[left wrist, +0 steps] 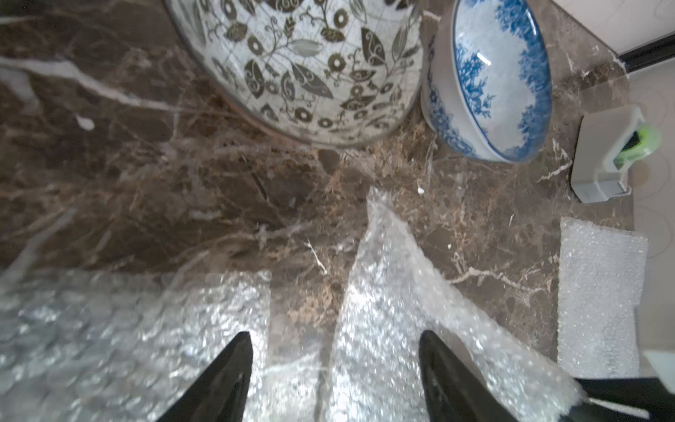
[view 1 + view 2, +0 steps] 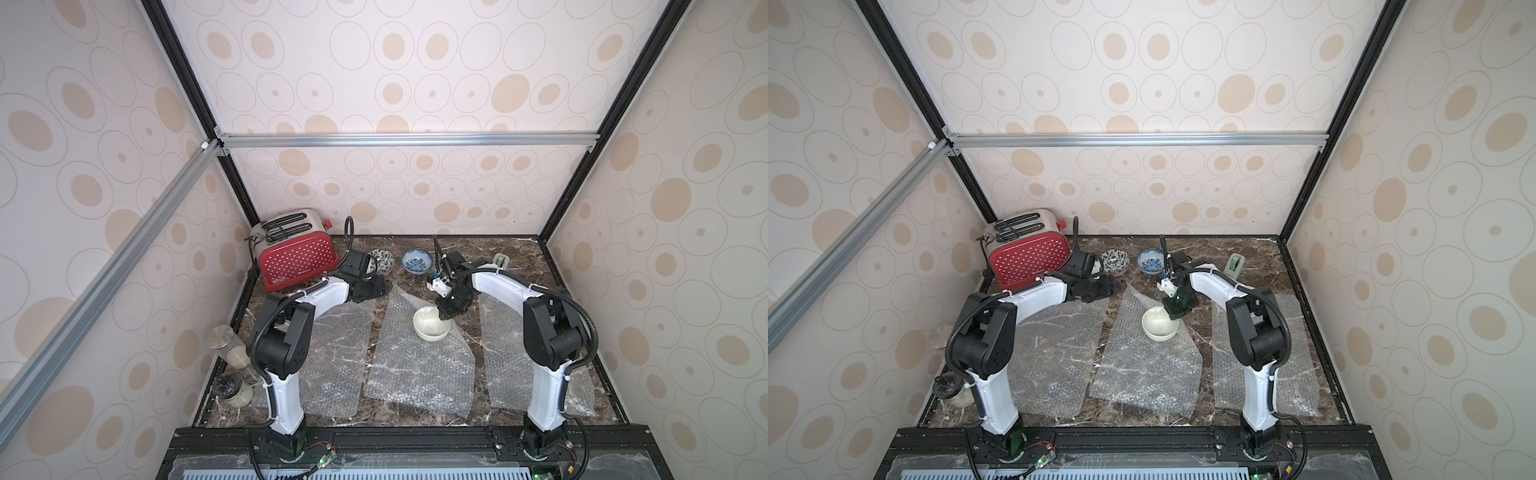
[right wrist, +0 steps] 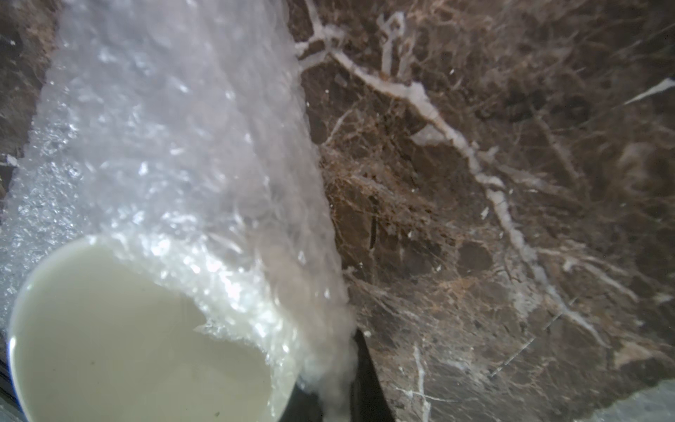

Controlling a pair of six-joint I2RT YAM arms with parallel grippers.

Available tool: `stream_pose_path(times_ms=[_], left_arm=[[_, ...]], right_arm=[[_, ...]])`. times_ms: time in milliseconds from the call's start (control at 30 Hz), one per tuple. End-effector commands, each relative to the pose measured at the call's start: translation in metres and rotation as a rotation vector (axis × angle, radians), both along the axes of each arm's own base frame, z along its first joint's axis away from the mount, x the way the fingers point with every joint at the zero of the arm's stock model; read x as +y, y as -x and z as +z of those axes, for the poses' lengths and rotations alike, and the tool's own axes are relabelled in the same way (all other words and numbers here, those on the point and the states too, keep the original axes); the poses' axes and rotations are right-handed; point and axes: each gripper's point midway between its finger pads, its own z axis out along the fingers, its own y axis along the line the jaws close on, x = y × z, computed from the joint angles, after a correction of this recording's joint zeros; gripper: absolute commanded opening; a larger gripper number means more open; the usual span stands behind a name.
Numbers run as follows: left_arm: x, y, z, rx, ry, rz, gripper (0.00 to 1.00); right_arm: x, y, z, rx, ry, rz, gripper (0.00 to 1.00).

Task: Wrap bowls in bubble wrap
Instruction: Wrap the bowl in bubble wrap.

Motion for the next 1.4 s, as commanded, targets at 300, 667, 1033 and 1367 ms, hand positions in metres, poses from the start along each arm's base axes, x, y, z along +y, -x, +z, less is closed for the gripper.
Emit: stream_pose_path(times_ms=[300, 667, 1033, 1367], left_arm=[[-0.043, -0.024, -0.004, -0.021, 0.136, -0.153, 0.68], [-0.062, -0.035, -0.023, -0.054, 0.204, -0.217, 0.64], [-0.073, -0.039, -0.02, -0.077, 0.288, -0.218, 0.52], [-0.069, -0.026, -0.022, -0.071, 0.284, -0.229, 0.28]], right_arm=[[-0.002, 0.007, 0.022, 0.045, -0.083, 0.065, 0.03], [-0.001, 0.004, 0.024, 0.04, -0.084, 0.06, 0.03], [-0.003, 0.004, 0.024, 0.044, -0.079, 0.055, 0.03], [-0.006, 0.0, 0.024, 0.034, -0.068, 0.041, 0.03]])
